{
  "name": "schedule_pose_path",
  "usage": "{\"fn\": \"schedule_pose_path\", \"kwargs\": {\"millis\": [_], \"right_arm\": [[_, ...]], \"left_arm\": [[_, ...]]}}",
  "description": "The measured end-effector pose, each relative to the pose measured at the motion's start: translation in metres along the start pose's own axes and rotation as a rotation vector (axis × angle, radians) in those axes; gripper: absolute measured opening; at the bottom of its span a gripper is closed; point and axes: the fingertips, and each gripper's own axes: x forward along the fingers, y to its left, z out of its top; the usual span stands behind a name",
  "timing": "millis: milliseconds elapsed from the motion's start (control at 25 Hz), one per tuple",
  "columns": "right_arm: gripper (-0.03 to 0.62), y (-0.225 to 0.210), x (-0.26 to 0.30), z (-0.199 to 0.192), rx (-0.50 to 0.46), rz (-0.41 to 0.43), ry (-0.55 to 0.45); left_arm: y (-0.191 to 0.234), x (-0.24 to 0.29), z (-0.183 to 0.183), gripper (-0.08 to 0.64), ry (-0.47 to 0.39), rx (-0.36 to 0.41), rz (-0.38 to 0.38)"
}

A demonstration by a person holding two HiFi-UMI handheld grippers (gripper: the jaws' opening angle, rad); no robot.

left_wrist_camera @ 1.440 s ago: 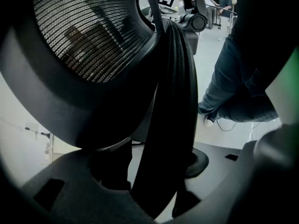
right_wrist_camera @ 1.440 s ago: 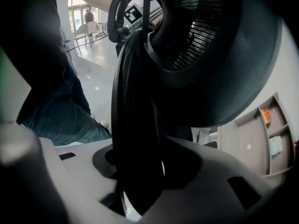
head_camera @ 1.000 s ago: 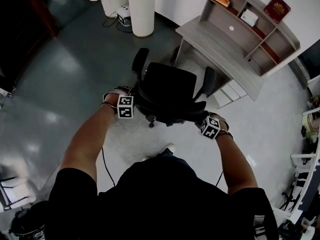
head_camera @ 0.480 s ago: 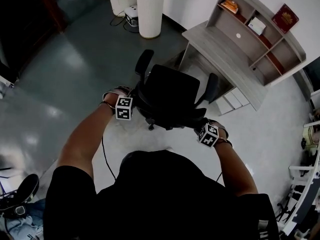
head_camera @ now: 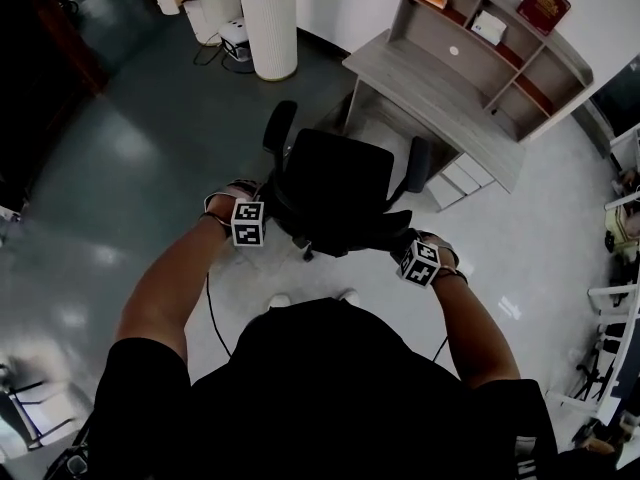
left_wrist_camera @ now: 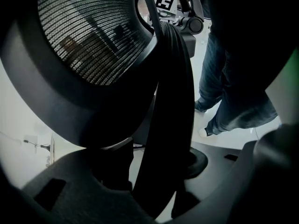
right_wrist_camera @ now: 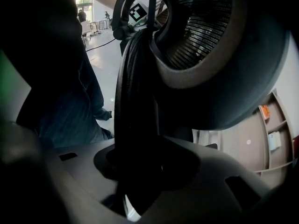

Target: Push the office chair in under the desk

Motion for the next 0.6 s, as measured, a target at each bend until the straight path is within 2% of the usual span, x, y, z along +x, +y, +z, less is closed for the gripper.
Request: {"fn": "schedule_pose_path", "kwargs": {"millis": [600], "right_arm": [[0.158,0.016,0.009,0.032,0.144,-0.038,0.028]], "left_arm": [[0.025,0.007,-0.029,0.239,-0.040,0.129,-0.047]]}}
